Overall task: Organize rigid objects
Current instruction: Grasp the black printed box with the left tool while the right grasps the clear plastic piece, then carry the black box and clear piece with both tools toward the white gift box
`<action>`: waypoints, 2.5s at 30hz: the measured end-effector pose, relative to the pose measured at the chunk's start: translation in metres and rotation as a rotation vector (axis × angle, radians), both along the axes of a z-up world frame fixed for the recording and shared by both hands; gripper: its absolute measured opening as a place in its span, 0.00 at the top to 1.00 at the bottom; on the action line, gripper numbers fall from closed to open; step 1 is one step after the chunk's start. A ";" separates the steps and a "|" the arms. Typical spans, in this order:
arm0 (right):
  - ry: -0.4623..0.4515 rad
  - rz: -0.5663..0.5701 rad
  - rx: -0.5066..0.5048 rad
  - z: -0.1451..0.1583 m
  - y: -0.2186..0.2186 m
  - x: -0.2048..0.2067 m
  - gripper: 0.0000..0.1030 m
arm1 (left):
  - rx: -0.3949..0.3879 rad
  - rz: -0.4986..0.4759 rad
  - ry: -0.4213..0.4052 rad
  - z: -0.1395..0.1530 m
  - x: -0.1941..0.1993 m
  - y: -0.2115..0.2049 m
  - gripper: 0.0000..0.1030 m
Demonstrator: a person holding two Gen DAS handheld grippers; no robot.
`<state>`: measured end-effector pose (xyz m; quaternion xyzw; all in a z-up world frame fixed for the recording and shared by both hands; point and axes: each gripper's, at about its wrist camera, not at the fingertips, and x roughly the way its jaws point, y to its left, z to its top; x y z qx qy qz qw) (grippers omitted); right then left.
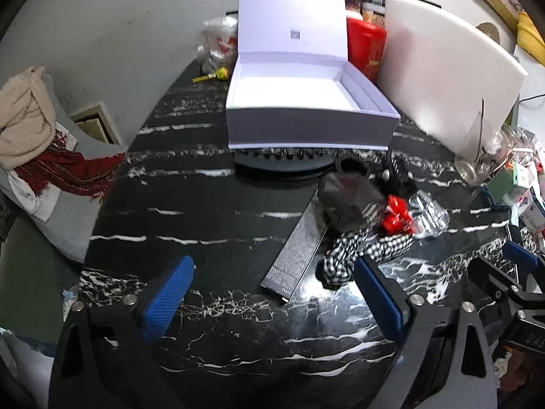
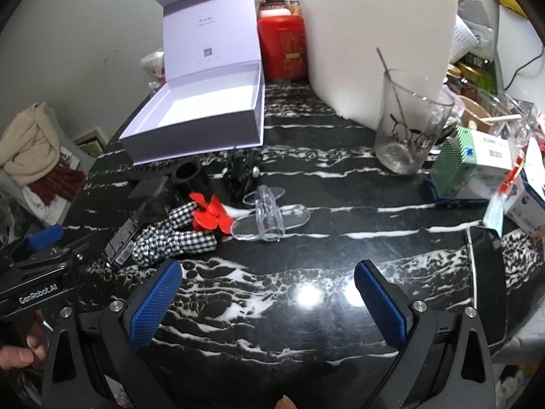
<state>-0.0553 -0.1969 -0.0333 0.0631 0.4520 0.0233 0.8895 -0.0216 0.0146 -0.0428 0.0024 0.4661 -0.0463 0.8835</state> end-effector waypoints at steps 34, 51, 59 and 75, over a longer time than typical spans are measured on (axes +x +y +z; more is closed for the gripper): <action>0.031 0.042 0.054 -0.038 -0.017 0.067 0.17 | 0.011 -0.116 0.083 -0.041 0.060 -0.016 0.46; -0.002 0.094 0.017 -0.046 -0.013 0.070 0.49 | 0.019 -0.143 0.057 -0.040 0.067 -0.023 0.76; -0.039 0.076 0.023 -0.038 -0.015 0.058 0.50 | -0.009 -0.116 0.054 -0.037 0.054 -0.014 0.76; -0.133 0.102 0.018 -0.011 -0.008 0.031 0.50 | -0.028 -0.097 -0.060 -0.002 0.028 -0.004 0.76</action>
